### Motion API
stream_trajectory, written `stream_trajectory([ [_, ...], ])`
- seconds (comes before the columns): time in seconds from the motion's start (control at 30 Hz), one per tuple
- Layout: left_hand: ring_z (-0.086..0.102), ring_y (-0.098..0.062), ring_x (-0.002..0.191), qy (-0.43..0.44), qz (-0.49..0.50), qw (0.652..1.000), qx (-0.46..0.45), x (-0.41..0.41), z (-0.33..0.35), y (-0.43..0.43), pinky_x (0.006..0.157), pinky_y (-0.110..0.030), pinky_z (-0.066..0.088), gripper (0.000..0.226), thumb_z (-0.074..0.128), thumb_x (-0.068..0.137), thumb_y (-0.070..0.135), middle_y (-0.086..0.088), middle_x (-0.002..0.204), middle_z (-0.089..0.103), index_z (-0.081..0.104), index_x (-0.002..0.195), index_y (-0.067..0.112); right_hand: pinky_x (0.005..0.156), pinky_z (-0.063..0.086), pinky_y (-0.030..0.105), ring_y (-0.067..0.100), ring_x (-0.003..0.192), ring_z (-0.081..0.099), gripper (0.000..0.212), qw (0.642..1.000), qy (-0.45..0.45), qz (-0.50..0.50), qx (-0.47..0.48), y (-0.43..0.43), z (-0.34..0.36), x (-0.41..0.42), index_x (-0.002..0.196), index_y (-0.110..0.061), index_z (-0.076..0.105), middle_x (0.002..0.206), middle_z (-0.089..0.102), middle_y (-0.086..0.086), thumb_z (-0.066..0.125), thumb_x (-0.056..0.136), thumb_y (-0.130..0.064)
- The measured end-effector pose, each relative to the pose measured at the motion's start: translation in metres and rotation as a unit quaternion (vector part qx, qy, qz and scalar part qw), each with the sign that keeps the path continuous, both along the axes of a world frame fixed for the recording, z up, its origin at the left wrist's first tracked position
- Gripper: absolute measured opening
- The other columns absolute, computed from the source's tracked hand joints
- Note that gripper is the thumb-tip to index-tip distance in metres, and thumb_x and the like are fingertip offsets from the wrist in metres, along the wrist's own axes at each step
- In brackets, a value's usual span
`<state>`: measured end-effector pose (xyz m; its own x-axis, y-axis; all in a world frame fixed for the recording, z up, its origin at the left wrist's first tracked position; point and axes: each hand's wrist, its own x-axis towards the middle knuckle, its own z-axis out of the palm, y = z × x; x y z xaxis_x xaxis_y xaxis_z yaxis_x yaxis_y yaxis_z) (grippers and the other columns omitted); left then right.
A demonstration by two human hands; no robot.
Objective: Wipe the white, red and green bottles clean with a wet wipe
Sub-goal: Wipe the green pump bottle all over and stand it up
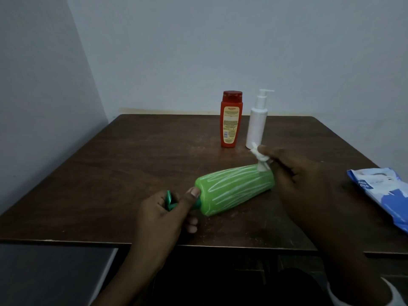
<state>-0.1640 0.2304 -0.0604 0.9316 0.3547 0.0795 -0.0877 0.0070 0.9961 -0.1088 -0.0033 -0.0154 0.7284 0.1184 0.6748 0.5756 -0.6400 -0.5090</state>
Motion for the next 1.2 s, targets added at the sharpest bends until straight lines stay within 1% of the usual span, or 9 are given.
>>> stream_trajectory([
  [0.1,0.071,-0.031,0.062,0.041,-0.034,0.995,-0.083,0.005,-0.002,0.002,0.052,-0.027,0.058,0.043,0.079,0.085,0.022,-0.026,0.070,0.071,0.061,0.084,-0.018,0.084,0.046,0.007,-0.009,0.101,0.060,0.033,0.996,0.010,-0.002,0.091,0.002,-0.001,-0.002,0.123,-0.024,0.062,0.114,0.065,-0.012,0.056,0.095,-0.009],
  [0.23,0.077,-0.028,0.077,0.062,-0.053,0.988,-0.129,0.010,-0.006,0.007,0.066,-0.027,0.064,0.017,0.077,0.086,0.013,-0.016,0.083,0.077,0.068,0.081,-0.001,0.081,0.051,0.012,-0.006,0.099,0.061,0.030,0.981,0.081,0.032,0.175,0.016,-0.005,-0.005,0.116,-0.029,0.063,0.108,0.065,-0.019,0.057,0.094,-0.009],
  [0.33,0.077,-0.025,0.083,0.054,-0.065,0.985,-0.148,0.009,-0.005,0.008,0.070,-0.026,0.064,0.019,0.078,0.082,0.005,-0.016,0.094,0.078,0.072,0.099,-0.002,0.080,0.049,0.010,-0.007,0.098,0.061,0.036,0.994,0.060,0.056,0.078,0.038,-0.013,-0.014,0.118,-0.029,0.062,0.107,0.066,-0.018,0.059,0.092,-0.005],
  [0.4,0.077,-0.025,0.085,0.045,-0.069,0.986,-0.144,0.007,-0.006,0.011,0.072,-0.027,0.064,0.032,0.082,0.073,0.005,-0.017,0.098,0.078,0.074,0.103,0.002,0.094,0.050,0.022,0.003,0.112,0.059,0.043,0.997,0.003,0.069,-0.038,0.050,-0.022,-0.016,0.125,-0.019,0.062,0.122,0.066,-0.004,0.061,0.088,0.002],
  [0.47,0.077,-0.024,0.088,0.042,-0.077,0.990,-0.108,0.004,-0.007,0.014,0.075,-0.028,0.062,0.035,0.085,0.070,0.005,-0.015,0.098,0.080,0.075,0.103,0.007,0.107,0.042,0.034,0.010,0.129,0.048,0.051,0.982,-0.006,0.092,-0.166,0.060,-0.030,-0.014,0.132,-0.016,0.056,0.136,0.057,0.002,0.059,0.085,0.003],
  [0.6,0.077,-0.027,0.095,0.026,-0.082,0.994,-0.072,0.001,-0.008,0.017,0.084,-0.035,0.061,0.029,0.083,0.075,-0.002,-0.012,0.099,0.080,0.077,0.103,0.006,0.112,0.030,0.032,0.017,0.131,0.047,0.047,0.945,-0.039,0.121,-0.302,0.072,-0.036,-0.008,0.134,-0.014,0.054,0.138,0.055,0.004,0.045,0.087,-0.010],
  [0.87,0.078,-0.022,0.084,0.008,-0.068,0.995,-0.071,0.003,-0.010,0.015,0.070,-0.024,0.059,0.027,0.085,0.073,-0.005,-0.012,0.091,0.081,0.078,0.097,0.005,0.108,0.035,0.041,0.022,0.125,0.054,0.048,0.944,-0.018,0.078,-0.320,0.065,-0.035,-0.021,0.128,-0.013,0.060,0.132,0.060,0.008,0.058,0.080,-0.012],
  [1.07,0.077,-0.021,0.084,0.000,-0.070,0.996,-0.063,0.002,-0.011,0.014,0.071,-0.024,0.060,0.027,0.083,0.074,-0.006,-0.010,0.092,0.081,0.078,0.098,0.005,0.119,0.017,0.031,0.007,0.140,0.024,0.064,0.952,0.083,0.071,-0.287,0.073,-0.018,0.005,0.144,-0.023,0.039,0.150,0.039,-0.003,0.060,0.086,-0.004],
  [1.2,0.077,-0.019,0.082,0.003,-0.066,0.996,-0.059,0.003,-0.012,0.014,0.069,-0.022,0.059,0.027,0.084,0.074,-0.005,-0.008,0.092,0.081,0.077,0.098,0.004,0.114,0.027,0.037,0.024,0.136,0.041,0.056,0.949,0.066,0.016,-0.309,0.054,-0.035,-0.013,0.141,-0.016,0.044,0.146,0.045,0.006,0.055,0.086,-0.010],
])
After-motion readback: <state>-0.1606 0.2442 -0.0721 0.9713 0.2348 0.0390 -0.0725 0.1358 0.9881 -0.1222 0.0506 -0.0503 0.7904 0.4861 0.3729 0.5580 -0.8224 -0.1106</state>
